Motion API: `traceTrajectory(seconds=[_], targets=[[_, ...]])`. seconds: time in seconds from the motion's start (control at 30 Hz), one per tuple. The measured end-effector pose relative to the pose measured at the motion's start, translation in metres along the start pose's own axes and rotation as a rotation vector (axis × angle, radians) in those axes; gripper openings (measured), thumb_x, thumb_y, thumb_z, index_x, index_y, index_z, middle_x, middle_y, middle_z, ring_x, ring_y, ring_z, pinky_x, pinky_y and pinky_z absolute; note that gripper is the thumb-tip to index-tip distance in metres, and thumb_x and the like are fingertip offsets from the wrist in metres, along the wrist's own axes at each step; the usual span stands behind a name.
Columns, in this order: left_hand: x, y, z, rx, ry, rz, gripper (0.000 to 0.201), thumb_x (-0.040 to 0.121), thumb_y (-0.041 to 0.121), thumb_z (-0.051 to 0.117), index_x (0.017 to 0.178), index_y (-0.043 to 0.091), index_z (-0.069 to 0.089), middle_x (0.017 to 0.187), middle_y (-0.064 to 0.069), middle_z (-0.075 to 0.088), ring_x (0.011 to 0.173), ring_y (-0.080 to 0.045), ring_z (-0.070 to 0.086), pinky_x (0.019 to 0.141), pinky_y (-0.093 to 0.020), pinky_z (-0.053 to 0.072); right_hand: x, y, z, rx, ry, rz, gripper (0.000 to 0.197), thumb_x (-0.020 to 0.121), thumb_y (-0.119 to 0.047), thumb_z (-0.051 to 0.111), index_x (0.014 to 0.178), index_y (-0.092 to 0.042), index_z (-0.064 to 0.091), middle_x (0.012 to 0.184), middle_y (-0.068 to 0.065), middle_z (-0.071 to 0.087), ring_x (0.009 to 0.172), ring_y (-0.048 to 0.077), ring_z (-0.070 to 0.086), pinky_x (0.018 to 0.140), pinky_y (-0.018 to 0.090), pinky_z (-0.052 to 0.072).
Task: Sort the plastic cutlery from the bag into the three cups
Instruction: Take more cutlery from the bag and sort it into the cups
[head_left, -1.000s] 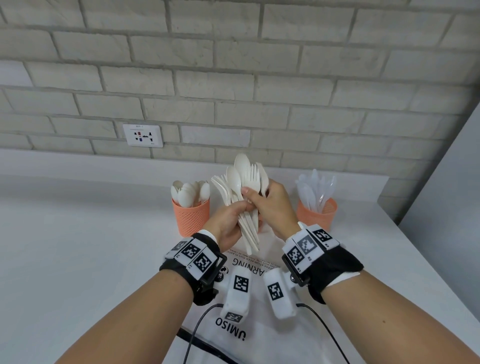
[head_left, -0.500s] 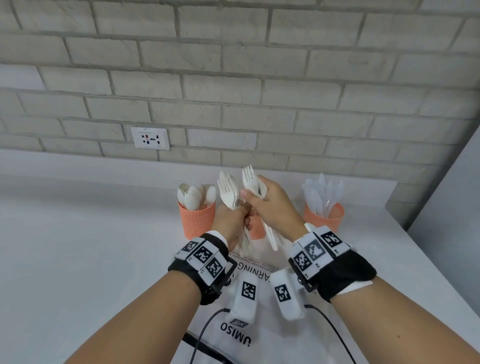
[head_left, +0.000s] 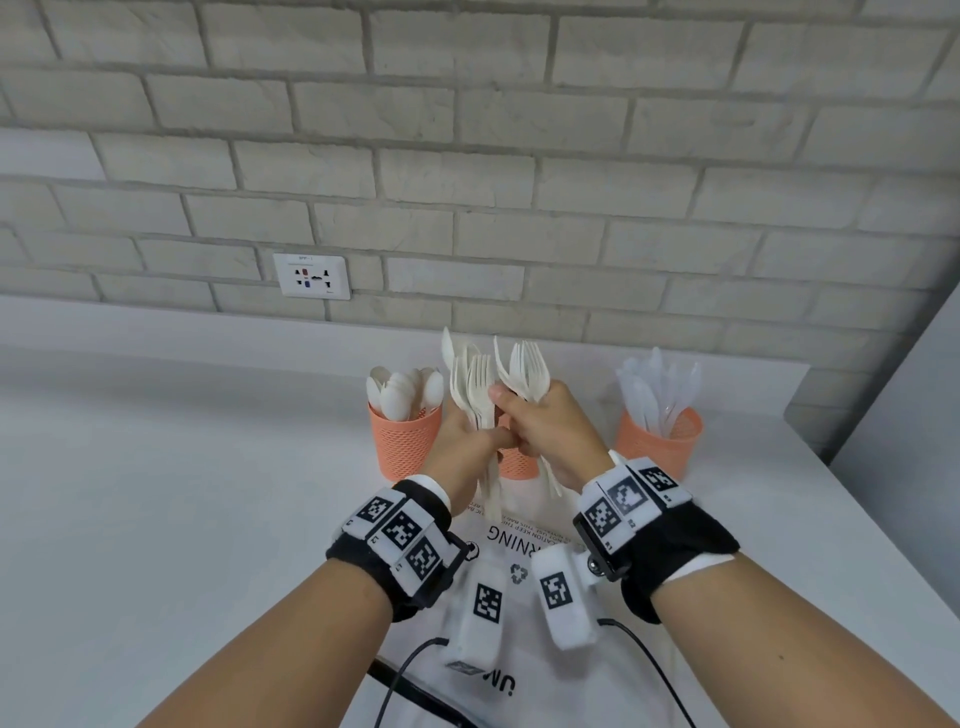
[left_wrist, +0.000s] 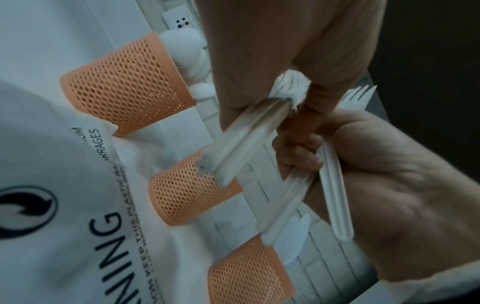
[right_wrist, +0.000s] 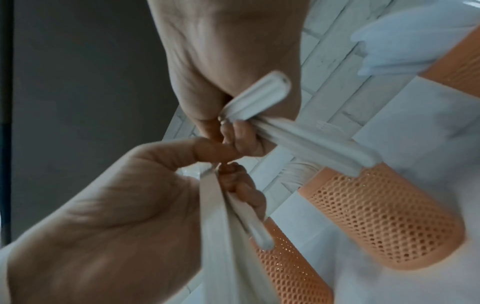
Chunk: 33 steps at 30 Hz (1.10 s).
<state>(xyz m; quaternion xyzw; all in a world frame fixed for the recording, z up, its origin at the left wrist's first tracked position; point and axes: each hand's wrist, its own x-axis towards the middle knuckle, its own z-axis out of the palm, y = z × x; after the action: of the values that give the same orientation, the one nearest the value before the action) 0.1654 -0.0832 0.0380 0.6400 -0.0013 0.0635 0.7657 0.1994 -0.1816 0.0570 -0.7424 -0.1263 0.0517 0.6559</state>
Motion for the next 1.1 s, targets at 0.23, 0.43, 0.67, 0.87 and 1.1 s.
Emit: traceTrajectory(seconds=[0.23,0.43,0.67,0.87,1.1], targets=[[0.0,0.005,-0.005,0.052,-0.094,-0.004,0.03,0.089,-0.012,0.039,0.112,0.0,0.053,0.077,-0.003,0.06,0.052,0.002,0.06,0.049,-0.013,0.045,0.001,0.005,0.006,0.021,-0.026,-0.021,0.007,0.08,-0.022,0.071,0.078,-0.017,0.068,0.052,-0.005,0.057,0.04,0.007,0.045,0.037,0.018,0.033],[0.001,0.0,-0.017,0.026,-0.152,-0.01,0.04,0.087,-0.005,0.053,0.124,0.009,0.049,0.095,-0.001,0.065,0.066,-0.001,0.063,0.054,-0.016,0.046,0.002,0.001,0.0,0.101,-0.11,0.049,0.012,0.081,-0.007,0.069,0.079,-0.017,0.063,0.064,0.0,0.055,0.043,0.002,0.047,0.037,0.014,0.031],[0.002,0.004,-0.029,-0.127,-0.238,-0.054,0.01,0.091,0.004,0.05,0.094,0.005,0.06,0.067,-0.003,0.068,0.063,-0.012,0.064,0.059,-0.019,0.05,0.008,0.009,0.0,0.22,-0.152,0.129,0.016,0.092,-0.016,0.057,0.084,-0.003,0.061,0.061,0.006,0.057,0.047,0.015,0.052,0.044,0.023,0.046],[0.016,0.003,-0.032,-0.302,-0.041,-0.155,0.017,0.093,0.005,0.048,0.078,0.011,0.049,0.06,0.003,0.044,0.047,-0.005,0.041,0.044,-0.016,0.037,0.024,0.003,-0.013,0.23,0.043,0.115,0.017,0.094,-0.013,0.052,0.093,0.002,0.061,0.067,0.008,0.066,0.059,0.015,0.066,0.061,0.029,0.057],[0.024,0.007,-0.038,-0.332,-0.002,-0.159,0.019,0.094,0.012,0.05,0.075,0.013,0.051,0.06,0.002,0.044,0.047,-0.006,0.042,0.044,-0.017,0.04,0.065,-0.027,-0.041,0.428,0.256,-0.067,0.012,0.097,-0.01,0.044,0.09,-0.008,0.053,0.076,0.008,0.06,0.048,0.006,0.05,0.047,0.017,0.044]])
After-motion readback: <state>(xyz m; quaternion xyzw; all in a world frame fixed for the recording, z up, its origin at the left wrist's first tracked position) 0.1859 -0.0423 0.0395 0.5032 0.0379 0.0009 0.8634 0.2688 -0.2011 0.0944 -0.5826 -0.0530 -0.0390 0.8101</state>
